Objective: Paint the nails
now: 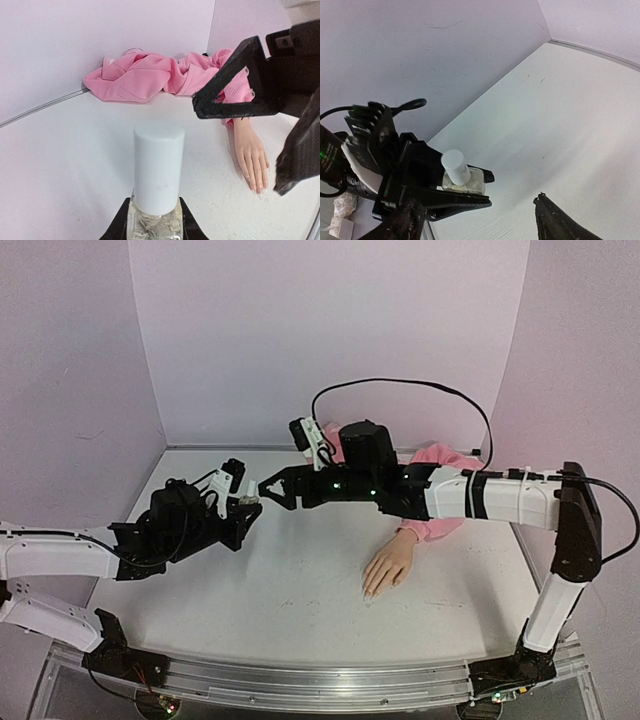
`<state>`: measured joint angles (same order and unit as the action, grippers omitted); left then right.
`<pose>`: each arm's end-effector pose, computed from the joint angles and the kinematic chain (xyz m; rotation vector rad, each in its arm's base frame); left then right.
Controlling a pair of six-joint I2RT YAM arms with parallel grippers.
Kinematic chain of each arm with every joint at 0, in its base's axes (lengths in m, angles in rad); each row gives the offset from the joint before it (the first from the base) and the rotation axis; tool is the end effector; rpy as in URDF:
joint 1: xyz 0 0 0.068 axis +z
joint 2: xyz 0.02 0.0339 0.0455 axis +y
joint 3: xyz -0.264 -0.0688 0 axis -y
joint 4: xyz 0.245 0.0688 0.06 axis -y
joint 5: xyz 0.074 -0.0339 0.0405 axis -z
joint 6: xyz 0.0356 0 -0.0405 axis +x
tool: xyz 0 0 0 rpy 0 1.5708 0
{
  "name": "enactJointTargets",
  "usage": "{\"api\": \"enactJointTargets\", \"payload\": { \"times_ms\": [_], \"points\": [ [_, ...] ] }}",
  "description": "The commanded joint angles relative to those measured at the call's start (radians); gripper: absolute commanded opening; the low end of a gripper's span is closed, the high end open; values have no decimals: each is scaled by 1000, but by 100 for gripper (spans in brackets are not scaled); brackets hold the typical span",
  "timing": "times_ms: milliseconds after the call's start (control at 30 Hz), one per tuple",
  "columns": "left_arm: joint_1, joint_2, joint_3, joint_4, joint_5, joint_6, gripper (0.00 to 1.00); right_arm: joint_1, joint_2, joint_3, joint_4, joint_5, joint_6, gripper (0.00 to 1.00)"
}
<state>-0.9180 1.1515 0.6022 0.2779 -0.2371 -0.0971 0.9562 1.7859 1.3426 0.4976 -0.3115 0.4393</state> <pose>0.1630 -0.1994 0.2488 0.5864 1.7682 -0.4920 0.2397 0.3585 0.3264 -0.6889 1.5314 1.3231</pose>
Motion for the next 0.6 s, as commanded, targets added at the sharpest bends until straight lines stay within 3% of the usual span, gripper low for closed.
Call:
{"api": "enactJointTargets", "payload": {
  "times_ms": [0, 200, 400, 567],
  "points": [
    [-8, 24, 58, 17, -61, -5, 0, 29, 39, 114, 11, 75, 71, 71],
    [-11, 50, 77, 18, -33, -13, 0, 36, 84, 162, 10, 88, 84, 55],
    [-13, 65, 92, 18, -19, -19, 0, 42, 116, 186, 10, 95, 112, 48],
    [-15, 76, 99, 18, 0, -20, 0, 45, 129, 195, 11, 95, 105, 30]
  ]
}}
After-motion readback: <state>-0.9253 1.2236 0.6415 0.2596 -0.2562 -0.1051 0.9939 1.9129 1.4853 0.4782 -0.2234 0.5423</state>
